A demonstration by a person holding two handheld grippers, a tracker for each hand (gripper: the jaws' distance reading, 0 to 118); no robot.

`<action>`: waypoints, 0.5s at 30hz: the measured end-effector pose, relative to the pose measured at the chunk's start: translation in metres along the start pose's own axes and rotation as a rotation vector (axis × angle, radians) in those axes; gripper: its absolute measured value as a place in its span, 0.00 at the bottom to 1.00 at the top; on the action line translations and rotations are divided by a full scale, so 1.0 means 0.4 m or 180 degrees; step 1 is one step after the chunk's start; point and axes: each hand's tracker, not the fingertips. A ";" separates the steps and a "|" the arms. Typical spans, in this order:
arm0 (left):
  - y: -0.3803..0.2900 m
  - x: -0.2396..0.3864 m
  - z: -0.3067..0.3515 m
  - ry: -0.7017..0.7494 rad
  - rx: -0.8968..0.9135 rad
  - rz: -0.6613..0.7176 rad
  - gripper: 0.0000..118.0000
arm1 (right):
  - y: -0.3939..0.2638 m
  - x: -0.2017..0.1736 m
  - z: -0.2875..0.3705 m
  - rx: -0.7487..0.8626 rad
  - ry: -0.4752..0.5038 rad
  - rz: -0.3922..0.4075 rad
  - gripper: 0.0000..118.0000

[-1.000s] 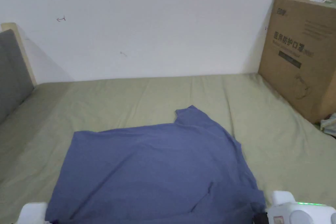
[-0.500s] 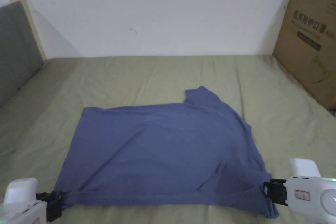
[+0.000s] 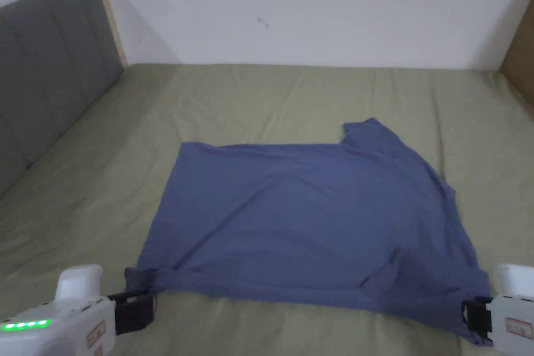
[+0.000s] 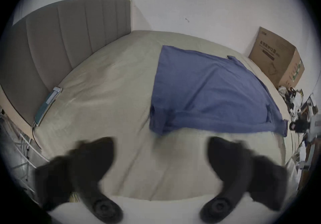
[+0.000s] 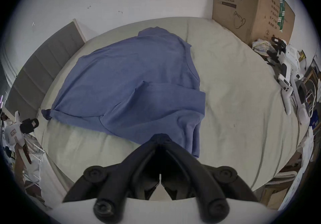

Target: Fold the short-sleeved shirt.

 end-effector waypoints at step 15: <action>0.067 0.071 -0.152 0.0099 -0.0229 -0.0268 0.03 | -0.003 0.006 -0.050 -0.0235 -0.0083 -0.0034 0.01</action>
